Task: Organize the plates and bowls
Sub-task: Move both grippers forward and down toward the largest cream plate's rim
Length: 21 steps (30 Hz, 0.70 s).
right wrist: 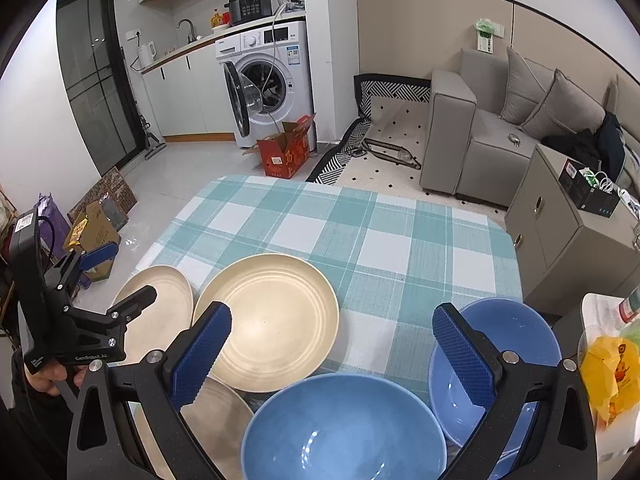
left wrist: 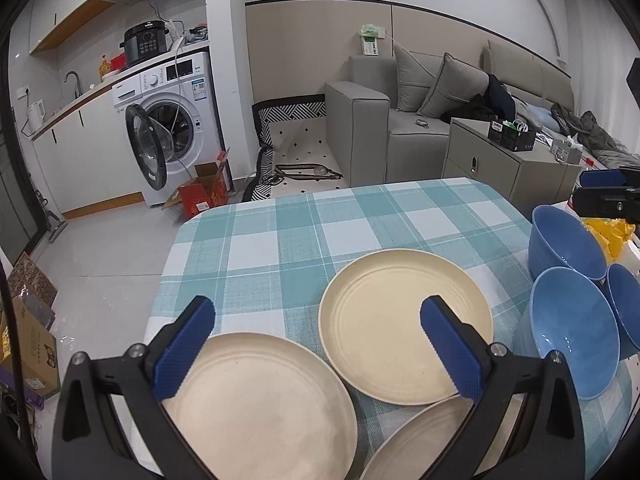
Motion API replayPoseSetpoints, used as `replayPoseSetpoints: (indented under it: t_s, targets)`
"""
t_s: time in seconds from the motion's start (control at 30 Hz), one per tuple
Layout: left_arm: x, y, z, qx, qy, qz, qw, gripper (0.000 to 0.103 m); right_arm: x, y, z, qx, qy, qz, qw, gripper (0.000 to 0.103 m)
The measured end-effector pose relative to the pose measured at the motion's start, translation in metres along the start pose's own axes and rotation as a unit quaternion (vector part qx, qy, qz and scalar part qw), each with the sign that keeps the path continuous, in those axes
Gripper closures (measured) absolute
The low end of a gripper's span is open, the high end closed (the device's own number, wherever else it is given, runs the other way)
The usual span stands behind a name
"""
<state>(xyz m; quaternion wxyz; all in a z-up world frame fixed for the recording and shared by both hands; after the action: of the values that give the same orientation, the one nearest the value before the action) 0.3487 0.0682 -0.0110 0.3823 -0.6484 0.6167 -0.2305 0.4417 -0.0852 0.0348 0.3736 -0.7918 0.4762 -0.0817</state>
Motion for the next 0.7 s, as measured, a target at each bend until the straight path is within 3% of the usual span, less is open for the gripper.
replayPoseSetpoints:
  t_s: [0.7]
  targets:
    - [0.018,0.013,0.057,-0.051,0.004,0.027,0.9983,0.000,0.021,0.017,0.084,-0.083,-0.014,0.029,0.996,0.000]
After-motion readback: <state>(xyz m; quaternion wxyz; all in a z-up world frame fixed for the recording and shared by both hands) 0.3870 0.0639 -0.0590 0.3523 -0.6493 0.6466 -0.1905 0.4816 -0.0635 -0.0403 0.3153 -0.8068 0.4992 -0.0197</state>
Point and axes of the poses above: each gripper's, at about its wrist camera, not at the fingertips, and z roughly the way its jaws point, x to its right, y to its underside, the point moved 10 cm from there along z, roughly the way its jaws point, and after that the axes turned 14 degrees about -y, right-handed, at the moved point
